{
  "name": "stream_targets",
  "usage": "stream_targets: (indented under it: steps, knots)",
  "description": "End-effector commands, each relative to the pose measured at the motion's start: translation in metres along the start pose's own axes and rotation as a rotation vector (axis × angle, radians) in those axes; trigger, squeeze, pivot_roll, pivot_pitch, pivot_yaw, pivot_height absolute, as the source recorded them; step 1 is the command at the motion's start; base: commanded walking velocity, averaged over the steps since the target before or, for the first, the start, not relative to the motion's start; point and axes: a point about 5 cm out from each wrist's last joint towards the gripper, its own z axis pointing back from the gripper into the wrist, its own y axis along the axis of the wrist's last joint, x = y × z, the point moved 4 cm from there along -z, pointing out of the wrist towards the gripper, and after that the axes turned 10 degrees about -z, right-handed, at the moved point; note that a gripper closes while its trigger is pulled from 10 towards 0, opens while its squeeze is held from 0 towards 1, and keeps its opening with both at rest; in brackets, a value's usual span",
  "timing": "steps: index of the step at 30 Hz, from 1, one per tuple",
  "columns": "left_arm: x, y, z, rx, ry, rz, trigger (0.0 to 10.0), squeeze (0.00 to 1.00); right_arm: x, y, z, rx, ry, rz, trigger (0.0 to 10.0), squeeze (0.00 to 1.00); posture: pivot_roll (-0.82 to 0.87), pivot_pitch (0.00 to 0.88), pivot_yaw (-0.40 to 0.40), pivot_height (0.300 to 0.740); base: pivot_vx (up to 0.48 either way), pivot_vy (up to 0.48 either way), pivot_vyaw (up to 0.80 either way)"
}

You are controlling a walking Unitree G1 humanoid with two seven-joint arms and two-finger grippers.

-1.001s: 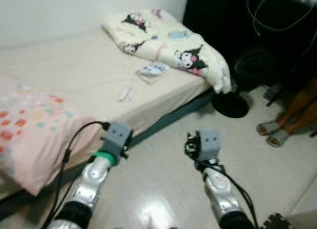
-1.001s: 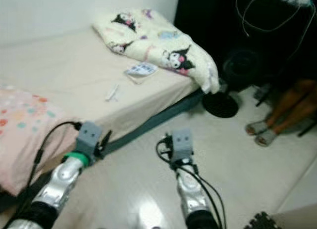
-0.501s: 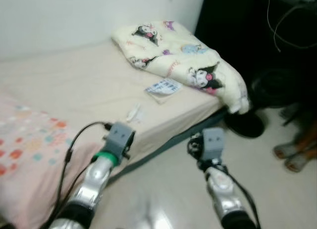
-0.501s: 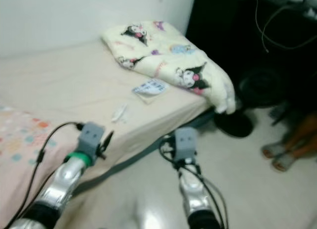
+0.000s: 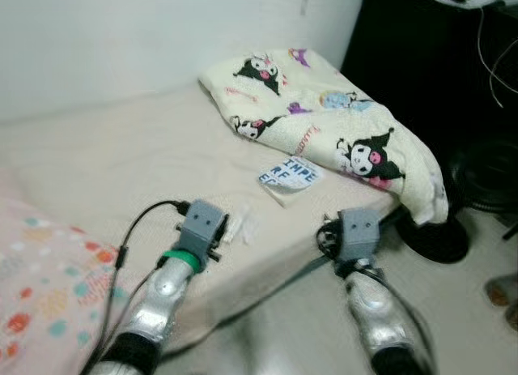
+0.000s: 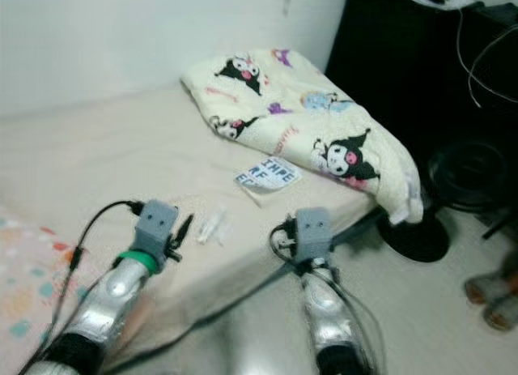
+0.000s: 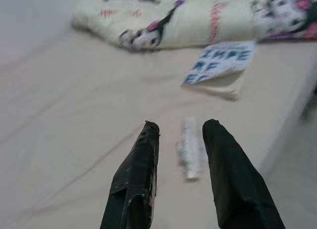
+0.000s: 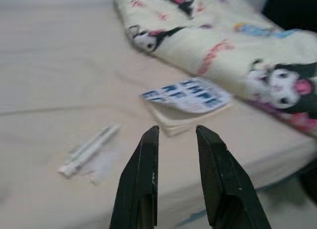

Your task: Clean up the room

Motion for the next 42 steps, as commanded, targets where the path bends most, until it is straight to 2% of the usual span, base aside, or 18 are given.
stream_targets:
  steps: [1,27,42]
  knots:
    - [0.0087,-0.0037,0.0018,-0.015,-0.027,0.018,10.0,0.00,0.0118,-0.0085,0.0054,-0.033,-0.036,0.011,10.0,0.00,-0.03,0.017,0.044,0.740,0.000,0.000,0.00]
    - [0.0093,-0.0030,0.0007,-0.016,-0.039,0.010,10.0,0.00,0.0112,-0.0102,0.0049,-0.040,-0.041,0.004,10.0,0.00,-0.03,0.013,0.052,0.675,0.000,0.000,0.00]
    - [0.0099,-0.0026,0.0011,-0.015,-0.040,0.005,10.0,0.00,0.0104,-0.0089,0.0044,-0.033,-0.042,0.003,10.0,0.00,-0.03,0.018,0.056,0.615,0.000,0.000,0.00]
